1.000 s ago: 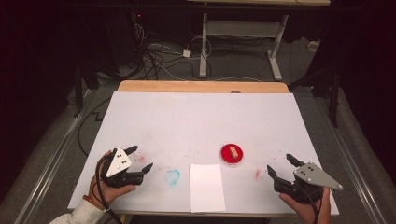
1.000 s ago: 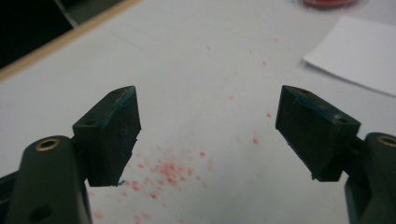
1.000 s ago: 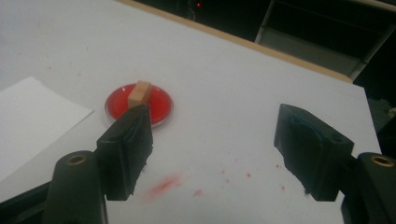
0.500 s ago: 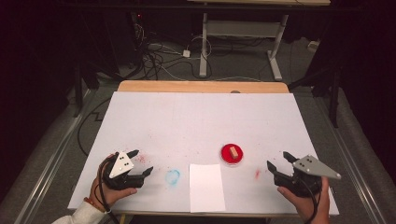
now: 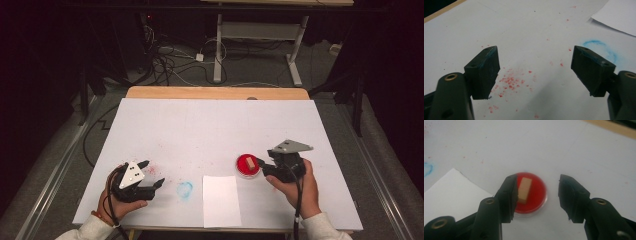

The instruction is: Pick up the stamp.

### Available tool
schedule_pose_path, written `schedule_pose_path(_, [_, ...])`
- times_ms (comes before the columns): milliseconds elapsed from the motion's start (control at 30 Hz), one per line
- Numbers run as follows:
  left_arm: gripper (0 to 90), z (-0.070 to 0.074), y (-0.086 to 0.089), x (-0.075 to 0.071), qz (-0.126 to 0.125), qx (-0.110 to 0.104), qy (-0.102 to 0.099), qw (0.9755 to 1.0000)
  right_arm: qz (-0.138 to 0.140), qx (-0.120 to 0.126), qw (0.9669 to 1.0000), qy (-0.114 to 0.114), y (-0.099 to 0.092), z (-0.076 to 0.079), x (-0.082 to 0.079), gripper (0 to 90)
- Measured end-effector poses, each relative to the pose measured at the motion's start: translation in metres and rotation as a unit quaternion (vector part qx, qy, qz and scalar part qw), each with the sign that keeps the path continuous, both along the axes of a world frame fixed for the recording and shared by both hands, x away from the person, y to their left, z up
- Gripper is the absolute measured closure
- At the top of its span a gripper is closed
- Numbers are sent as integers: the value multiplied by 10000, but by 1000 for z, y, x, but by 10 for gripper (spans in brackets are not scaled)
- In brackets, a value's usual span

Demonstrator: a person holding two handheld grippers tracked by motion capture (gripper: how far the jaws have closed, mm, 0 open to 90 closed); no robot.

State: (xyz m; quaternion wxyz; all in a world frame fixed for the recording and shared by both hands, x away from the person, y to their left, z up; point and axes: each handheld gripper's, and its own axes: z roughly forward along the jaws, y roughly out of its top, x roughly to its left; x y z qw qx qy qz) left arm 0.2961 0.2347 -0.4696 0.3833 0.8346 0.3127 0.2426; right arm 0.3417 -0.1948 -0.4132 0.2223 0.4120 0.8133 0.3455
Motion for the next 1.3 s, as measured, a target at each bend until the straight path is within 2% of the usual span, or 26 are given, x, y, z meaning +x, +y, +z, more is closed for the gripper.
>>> schedule_pose_path(100, [221,0,2,-1,1,-13,-1,10000,39,-46,9996,270,12,-11,10,534])
schedule_pose_path(233, [221,0,3,-2,36,-37,7,10000,116,-259,9987,414,23,-23,18,574])
schedule_pose_path(367, [221,0,4,-3,25,-16,19,10000,62,-395,9982,457,25,-31,23,665])
schedule_pose_path(433, [221,0,4,-3,22,3,33,10000,104,-349,9980,515,25,-34,25,742])
schedule_pose_path(500, [221,-1,3,-3,26,1,40,10000,99,-393,9979,497,25,-36,25,759])
schedule_pose_path(833, [221,-2,3,-1,-24,14,86,10000,259,-306,9982,454,21,-41,26,765])
schedule_pose_path(967, [221,-3,4,2,-51,-49,100,9999,318,-272,9982,440,20,-42,27,765])
schedule_pose_path(1233, [199,-5,3,4,-159,-44,88,9998,387,-247,9980,442,18,-40,27,765])
schedule_pose_path(1300, [199,-5,3,4,-162,-28,83,9998,403,-246,9982,361,17,-37,25,765])
